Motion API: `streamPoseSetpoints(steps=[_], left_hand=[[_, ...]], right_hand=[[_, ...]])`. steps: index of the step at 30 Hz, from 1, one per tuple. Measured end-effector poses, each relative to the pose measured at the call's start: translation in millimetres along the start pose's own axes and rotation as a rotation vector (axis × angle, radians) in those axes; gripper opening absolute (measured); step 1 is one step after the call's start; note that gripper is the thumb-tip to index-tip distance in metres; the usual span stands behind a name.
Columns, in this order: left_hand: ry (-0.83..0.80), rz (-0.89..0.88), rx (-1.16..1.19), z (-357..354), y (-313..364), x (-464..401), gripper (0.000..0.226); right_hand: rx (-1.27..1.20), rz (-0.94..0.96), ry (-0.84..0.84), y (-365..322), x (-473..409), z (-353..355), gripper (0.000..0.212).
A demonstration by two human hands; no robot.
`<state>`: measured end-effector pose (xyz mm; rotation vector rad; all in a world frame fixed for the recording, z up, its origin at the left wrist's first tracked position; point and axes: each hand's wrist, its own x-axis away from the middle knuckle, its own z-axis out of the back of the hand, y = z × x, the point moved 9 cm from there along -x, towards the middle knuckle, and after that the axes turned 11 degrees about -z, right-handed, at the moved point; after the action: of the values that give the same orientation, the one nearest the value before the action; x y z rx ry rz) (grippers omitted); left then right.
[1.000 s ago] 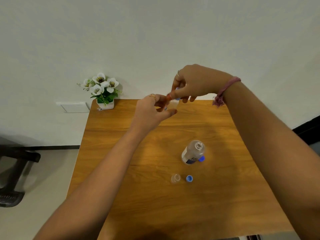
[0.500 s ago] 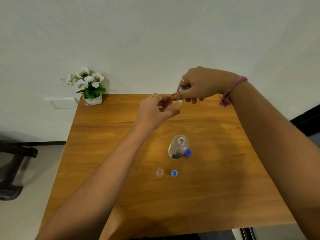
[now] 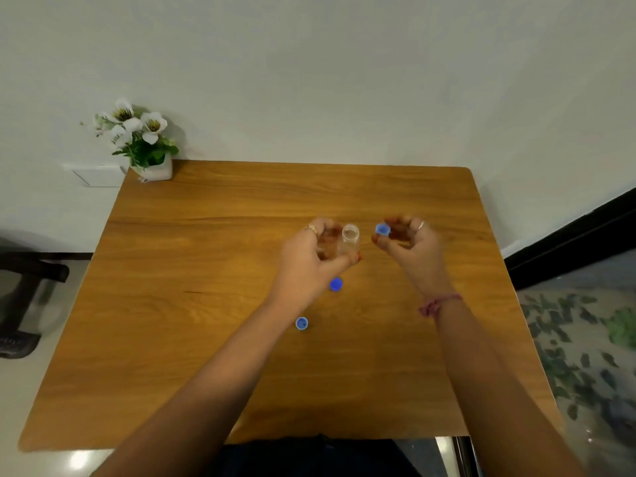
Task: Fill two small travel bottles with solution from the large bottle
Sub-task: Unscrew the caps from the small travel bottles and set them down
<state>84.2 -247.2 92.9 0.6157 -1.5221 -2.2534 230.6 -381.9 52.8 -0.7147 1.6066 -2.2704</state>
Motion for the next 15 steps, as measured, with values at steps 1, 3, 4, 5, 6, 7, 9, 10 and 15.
streamPoseSetpoints(steps=[1,3,4,5,6,7,9,10,15], left_hand=[[-0.018,-0.001,-0.052,-7,-3,9,0.039],[-0.050,0.027,-0.139,-20,-16,27,0.037],[-0.065,0.060,-0.160,-26,-25,35,0.037],[-0.079,0.105,-0.179,-33,-36,43,0.038],[-0.092,0.147,-0.196,-40,-46,51,0.038],[-0.100,0.179,-0.203,-47,-56,57,0.038],[-0.107,0.216,-0.189,-58,-72,67,0.037],[-0.114,0.235,-0.193,-64,-80,71,0.036],[-0.112,0.365,-0.205,-80,-119,88,0.031]], right_hand=[[-0.013,-0.036,-0.001,25,4,-2,0.032],[0.009,-0.115,-0.018,70,14,-7,0.033],[0.031,-0.151,-0.025,89,19,-9,0.033],[0.051,-0.179,-0.033,105,24,-10,0.034],[0.070,-0.194,-0.038,117,28,-10,0.033],[0.088,-0.193,-0.041,125,32,-11,0.032],[0.124,-0.186,-0.048,136,37,-13,0.035],[0.141,-0.188,-0.062,140,39,-15,0.037],[0.289,-0.168,-0.131,156,49,-25,0.042]])
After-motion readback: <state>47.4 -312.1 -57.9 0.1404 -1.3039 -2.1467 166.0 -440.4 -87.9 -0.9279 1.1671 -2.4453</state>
